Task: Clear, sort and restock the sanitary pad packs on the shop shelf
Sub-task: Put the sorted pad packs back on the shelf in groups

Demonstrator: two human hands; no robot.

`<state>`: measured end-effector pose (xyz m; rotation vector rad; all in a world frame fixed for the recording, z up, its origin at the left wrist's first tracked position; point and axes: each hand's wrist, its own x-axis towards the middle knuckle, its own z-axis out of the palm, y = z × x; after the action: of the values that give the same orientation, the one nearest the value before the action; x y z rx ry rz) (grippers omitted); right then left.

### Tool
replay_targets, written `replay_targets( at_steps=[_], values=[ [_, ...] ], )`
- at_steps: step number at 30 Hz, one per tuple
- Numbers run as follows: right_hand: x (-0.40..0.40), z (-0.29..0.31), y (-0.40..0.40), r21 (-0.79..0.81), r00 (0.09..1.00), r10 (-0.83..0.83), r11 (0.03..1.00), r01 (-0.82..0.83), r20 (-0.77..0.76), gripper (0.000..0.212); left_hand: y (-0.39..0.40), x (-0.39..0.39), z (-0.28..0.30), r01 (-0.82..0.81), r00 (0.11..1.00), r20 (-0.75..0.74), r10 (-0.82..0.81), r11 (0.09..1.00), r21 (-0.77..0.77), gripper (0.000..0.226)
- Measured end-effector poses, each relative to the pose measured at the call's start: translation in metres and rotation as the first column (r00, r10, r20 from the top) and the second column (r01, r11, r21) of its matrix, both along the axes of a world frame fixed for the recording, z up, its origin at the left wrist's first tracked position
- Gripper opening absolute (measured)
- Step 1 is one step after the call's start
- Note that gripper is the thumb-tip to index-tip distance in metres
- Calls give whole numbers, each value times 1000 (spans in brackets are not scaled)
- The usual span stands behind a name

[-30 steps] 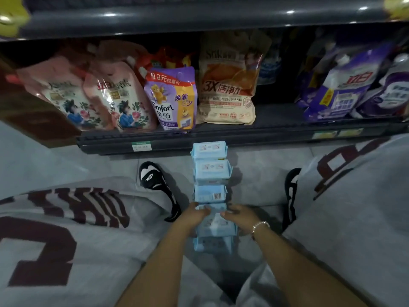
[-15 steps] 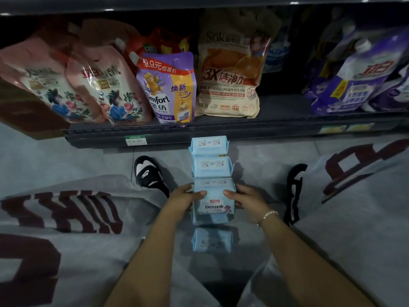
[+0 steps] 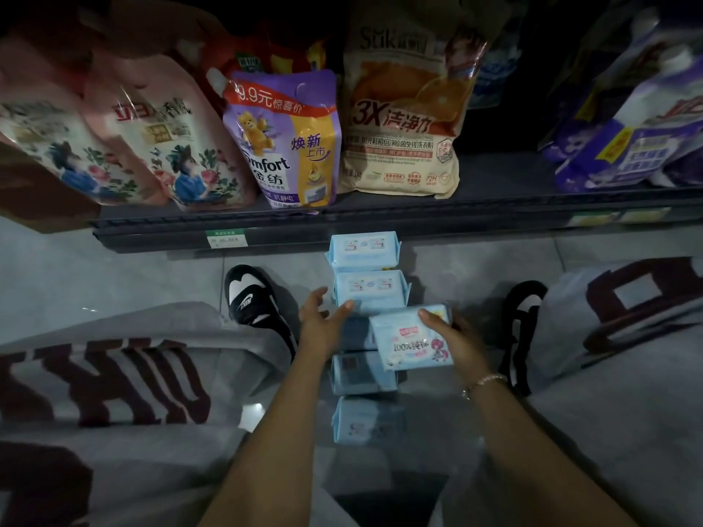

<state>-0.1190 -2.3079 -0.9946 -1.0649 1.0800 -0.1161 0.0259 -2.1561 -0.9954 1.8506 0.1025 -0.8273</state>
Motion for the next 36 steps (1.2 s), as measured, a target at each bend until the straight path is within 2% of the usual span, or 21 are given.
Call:
replay_targets(
  at_steps=[1,3,5,7,9,11,13,17,21,24,26,29,32,36],
  values=[
    [0,-1,-2,-12,1000,-18,1000,18,-7,22,-2,4,-3,13,999,-44,-15,999,-33,61],
    [0,1,-6,-47,999,-25,999,24,-19,28,-4,8,-6,57,992,-110,-69,992,-109,61],
    [0,3,-12,-86,1000,-15,996,13,-24,34,-5,11,-11,113,981,-136,-136,981,-160,58],
    [1,7,-18,-107,999,43,993,-43,-5,41,-6,13,-16,156,973,-141,-184,969,-194,67],
    [5,12,-23,-68,996,83,994,-81,35,30,-8,16,-19,174,966,-156,-206,965,-195,67],
    [11,11,-22,-6,989,122,993,-122,85,27,-7,19,-19,131,960,-216,-177,969,-209,52],
    [17,6,-16,48,977,165,984,-173,138,41,-4,20,-21,84,944,-289,-161,961,-262,47],
    [25,-11,0,235,962,150,950,-204,226,84,-4,8,-25,36,930,-334,-156,940,-339,67],
    [26,-23,17,305,951,121,929,-210,284,103,-10,-8,-26,-121,934,-356,-22,920,-373,69],
    [25,-31,22,386,967,0,917,-101,254,90,-8,-13,-30,-106,947,-321,-19,923,-369,62],
    [29,-31,23,383,968,-61,923,-38,242,83,-7,-14,-30,-99,953,-304,-16,927,-361,56],
    [41,-29,26,301,981,-21,953,-39,193,75,-7,-16,-30,-92,957,-290,-17,930,-357,58],
    [47,-35,26,251,992,45,965,-74,120,87,-8,-18,-31,-72,963,-265,-35,922,-381,54],
    [46,-36,23,254,991,35,965,-67,127,59,-11,-21,-29,-92,963,-268,-15,919,-383,46]
  ],
)
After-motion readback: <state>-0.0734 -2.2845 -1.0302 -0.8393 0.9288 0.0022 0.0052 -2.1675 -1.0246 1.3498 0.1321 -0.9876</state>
